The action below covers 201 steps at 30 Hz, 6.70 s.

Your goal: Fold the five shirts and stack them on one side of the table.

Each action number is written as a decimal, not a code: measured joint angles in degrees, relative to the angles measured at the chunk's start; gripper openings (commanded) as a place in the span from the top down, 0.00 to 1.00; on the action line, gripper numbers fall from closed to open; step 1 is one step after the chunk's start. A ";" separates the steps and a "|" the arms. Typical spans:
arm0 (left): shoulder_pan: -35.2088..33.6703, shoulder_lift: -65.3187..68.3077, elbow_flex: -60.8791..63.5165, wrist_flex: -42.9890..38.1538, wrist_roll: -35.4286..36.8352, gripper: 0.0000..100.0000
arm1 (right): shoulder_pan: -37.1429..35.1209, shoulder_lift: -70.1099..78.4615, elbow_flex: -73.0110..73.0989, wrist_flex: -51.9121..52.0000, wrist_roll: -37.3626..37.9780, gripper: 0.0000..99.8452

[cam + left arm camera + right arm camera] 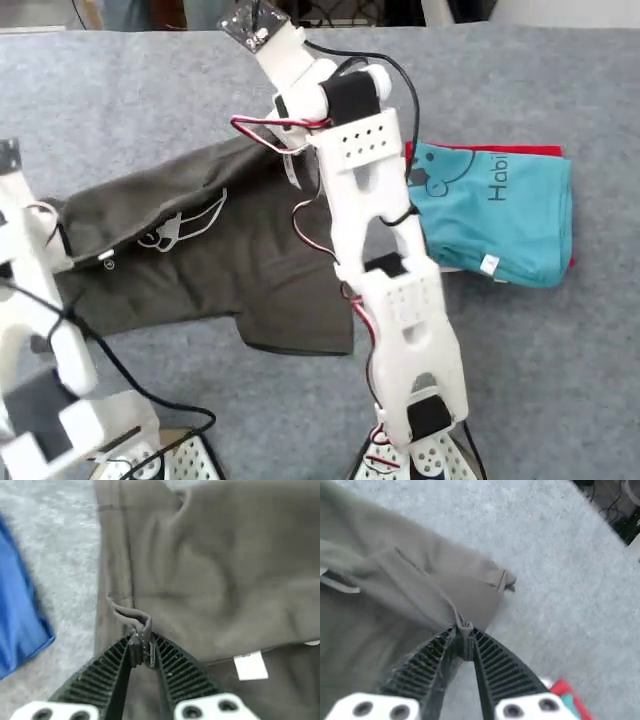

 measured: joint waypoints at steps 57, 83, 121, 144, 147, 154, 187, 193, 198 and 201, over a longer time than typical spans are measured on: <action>-17.23 -32.09 33.32 -2.81 -15.12 0.81 | -3.25 -57.85 114.11 -25.67 7.74 0.64; -22.77 -31.91 30.15 -3.96 -2.55 0.97 | -16.44 -16.09 69.54 -21.98 1.58 0.99; -24.00 -46.59 52.48 -20.04 -2.55 0.97 | -16.26 -38.68 89.93 -25.05 9.67 0.99; -24.00 -46.59 52.57 -20.04 -2.55 0.97 | -18.64 -24.18 92.13 -22.68 11.43 0.99; -24.00 -46.59 52.57 -20.04 -2.55 0.97 | -21.36 -27.78 96.53 -22.77 11.43 0.99; -24.00 -46.59 52.57 -20.04 -2.55 0.97 | -22.42 -38.42 99.34 -21.98 11.78 0.99; -23.65 -46.59 52.57 -20.04 -2.55 0.97 | -25.67 -31.12 98.99 -32.62 13.36 0.99; -23.65 -46.59 52.57 -20.04 -2.55 0.97 | -25.49 -35.43 99.96 -32.35 13.36 0.99; -23.65 -46.59 51.34 -18.02 -2.55 0.97 | -22.33 -38.07 99.16 -32.26 13.36 0.99; -22.77 -46.51 44.40 -10.99 -0.62 0.97 | -16.00 -38.95 94.24 -32.26 13.36 0.99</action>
